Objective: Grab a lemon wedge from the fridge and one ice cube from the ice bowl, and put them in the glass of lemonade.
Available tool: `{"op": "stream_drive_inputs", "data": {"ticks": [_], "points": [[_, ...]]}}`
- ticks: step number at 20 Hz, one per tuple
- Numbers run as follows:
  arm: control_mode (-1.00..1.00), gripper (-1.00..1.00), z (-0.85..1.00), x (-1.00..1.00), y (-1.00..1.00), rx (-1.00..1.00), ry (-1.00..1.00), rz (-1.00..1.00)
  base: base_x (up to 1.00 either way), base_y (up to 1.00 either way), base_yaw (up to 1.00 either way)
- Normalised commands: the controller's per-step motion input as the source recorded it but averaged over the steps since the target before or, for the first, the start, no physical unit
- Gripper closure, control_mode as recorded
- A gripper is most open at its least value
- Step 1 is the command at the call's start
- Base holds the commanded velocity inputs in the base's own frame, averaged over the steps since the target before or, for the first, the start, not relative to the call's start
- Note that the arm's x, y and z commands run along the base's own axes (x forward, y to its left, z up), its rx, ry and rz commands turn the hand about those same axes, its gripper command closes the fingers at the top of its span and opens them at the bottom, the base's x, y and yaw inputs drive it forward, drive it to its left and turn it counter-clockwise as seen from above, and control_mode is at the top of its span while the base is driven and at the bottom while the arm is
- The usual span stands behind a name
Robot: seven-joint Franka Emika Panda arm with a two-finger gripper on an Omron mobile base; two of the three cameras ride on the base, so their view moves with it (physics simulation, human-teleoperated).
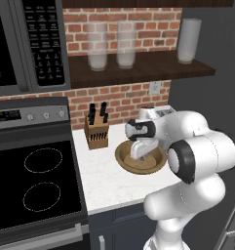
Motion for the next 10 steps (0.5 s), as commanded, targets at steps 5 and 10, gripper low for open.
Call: {"op": "stream_drive_inputs", "data": {"ticks": [5, 10], "points": [[-1.00, 1.00, 1.00, -0.03, -0.04, 0.00, 0.00, -0.01, 0.00, 0.00, 0.00], [-1.00, 1.00, 0.73, -0.37, -0.57, 0.01, 0.00, -0.17, 0.00, 0.00, 0.00]]}}
